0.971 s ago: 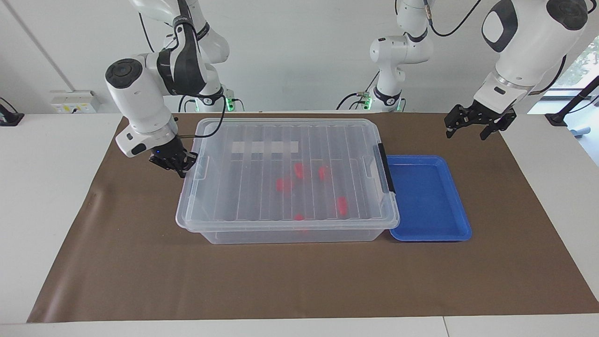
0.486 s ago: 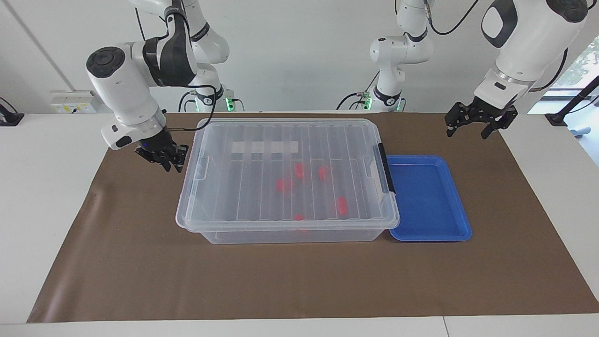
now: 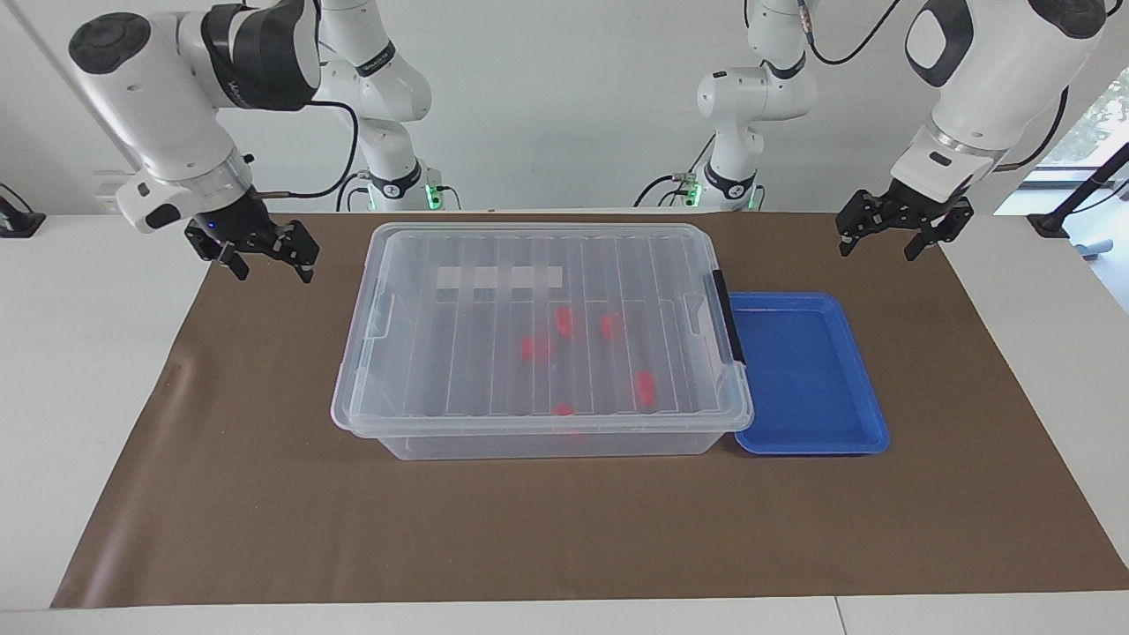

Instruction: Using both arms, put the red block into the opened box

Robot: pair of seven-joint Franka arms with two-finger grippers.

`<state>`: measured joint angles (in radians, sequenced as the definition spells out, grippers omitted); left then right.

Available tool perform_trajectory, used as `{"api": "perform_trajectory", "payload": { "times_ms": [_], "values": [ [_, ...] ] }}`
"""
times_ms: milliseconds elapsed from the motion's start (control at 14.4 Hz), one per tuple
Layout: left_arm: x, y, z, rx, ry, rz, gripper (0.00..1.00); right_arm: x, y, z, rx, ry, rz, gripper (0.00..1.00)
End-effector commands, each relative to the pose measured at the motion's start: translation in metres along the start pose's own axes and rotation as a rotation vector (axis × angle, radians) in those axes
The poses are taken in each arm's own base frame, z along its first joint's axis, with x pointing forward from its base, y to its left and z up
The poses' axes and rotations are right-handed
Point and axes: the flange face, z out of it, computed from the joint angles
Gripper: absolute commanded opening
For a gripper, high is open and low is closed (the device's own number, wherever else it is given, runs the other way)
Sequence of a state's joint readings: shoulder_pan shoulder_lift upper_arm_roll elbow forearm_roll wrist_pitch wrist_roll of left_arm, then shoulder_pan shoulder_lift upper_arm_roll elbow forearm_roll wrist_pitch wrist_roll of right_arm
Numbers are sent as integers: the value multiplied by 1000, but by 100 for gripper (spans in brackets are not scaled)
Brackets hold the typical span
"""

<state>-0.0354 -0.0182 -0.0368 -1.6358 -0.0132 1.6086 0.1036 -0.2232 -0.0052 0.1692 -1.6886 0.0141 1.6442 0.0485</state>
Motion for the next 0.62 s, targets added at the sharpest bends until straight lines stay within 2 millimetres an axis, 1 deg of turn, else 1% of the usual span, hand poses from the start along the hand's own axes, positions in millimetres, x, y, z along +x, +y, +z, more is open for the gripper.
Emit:
{"api": "perform_trajectory", "payload": {
  "times_ms": [0, 69, 278, 416, 555],
  "values": [
    [-9, 1, -3, -18, -6, 15, 100, -6, -8, -10, -11, -34, -22, 100],
    [-9, 1, -3, -18, -6, 15, 100, -8, -8, -15, -11, -36, -19, 100],
    [-9, 4, -3, -16, -6, 12, 100, -7, -2, -17, 1, -36, -11, 100],
    [-9, 4, -3, -16, -6, 12, 100, -6, 16, -13, 10, -54, 18, 100],
    [-9, 3, -3, -16, -8, 9, 100, -3, 20, -12, 3, -45, 20, 100]
  ]
}}
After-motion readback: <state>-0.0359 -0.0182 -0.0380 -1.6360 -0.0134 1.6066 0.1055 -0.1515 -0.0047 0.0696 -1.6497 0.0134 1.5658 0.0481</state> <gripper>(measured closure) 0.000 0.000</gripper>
